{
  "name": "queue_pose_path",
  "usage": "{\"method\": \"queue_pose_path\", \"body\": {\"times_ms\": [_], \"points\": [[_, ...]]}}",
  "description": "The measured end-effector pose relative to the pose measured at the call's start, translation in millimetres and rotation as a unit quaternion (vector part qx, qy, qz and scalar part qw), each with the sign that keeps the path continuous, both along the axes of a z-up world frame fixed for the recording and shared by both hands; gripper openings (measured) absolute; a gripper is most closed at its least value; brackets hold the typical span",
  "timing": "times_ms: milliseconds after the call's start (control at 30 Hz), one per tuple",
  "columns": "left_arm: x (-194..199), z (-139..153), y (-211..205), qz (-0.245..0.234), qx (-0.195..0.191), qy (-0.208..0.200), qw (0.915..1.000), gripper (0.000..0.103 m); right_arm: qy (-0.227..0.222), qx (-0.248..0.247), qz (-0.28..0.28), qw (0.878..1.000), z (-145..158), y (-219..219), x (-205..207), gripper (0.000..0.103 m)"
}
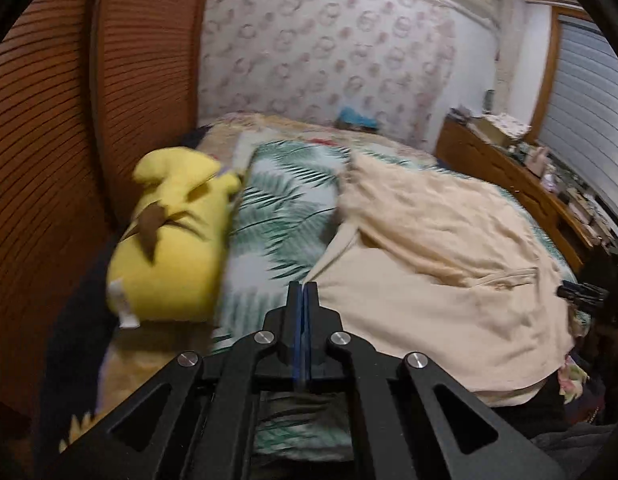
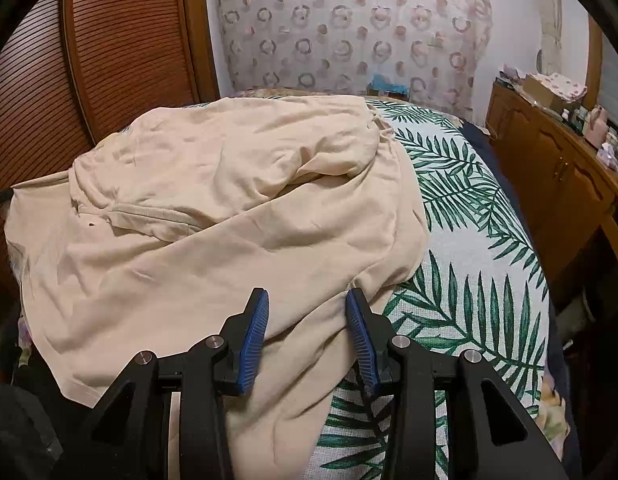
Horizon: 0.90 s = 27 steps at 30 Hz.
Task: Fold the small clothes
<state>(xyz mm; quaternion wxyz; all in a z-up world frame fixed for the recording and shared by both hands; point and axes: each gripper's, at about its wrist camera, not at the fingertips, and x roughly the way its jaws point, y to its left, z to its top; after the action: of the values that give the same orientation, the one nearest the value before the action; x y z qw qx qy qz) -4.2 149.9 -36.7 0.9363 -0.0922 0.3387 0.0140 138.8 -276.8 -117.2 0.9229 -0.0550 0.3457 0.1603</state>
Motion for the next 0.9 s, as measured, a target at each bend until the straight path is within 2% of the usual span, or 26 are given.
{"method": "queue_pose_path", "body": {"times_ms": [267,567,700,767,833,867,900], "points": [[-1,-35,3,0.01,0.014,0.047,0.9987,0.002,0.005,0.005,-0.007,1.0,1,-11,1,0.042],[-5,-28,4,0.009,0.011,0.032,0.9994,0.003,0.021,-0.014,-0.025,0.999,5,-31,-13,0.042],[-7,-19,-2,-0.002,0.015,0.017,0.9997,0.037,0.026,-0.021,-0.049,0.998,11,-49,-24,0.042],[-6,-16,-6,-0.009,0.016,0.012,0.9998,0.042,0.027,-0.01,-0.052,0.998,13,-57,-32,0.042],[-5,-13,-12,-0.019,0.015,0.007,0.9997,0.043,0.03,0.011,-0.046,0.998,14,-61,-40,0.042],[-5,-13,-15,-0.023,0.014,0.006,0.9996,0.047,0.032,0.017,-0.041,0.998,15,-60,-46,0.042],[-3,-12,-20,-0.029,0.014,0.007,0.9995,0.057,0.032,0.02,-0.037,0.999,16,-59,-50,0.042]]}}
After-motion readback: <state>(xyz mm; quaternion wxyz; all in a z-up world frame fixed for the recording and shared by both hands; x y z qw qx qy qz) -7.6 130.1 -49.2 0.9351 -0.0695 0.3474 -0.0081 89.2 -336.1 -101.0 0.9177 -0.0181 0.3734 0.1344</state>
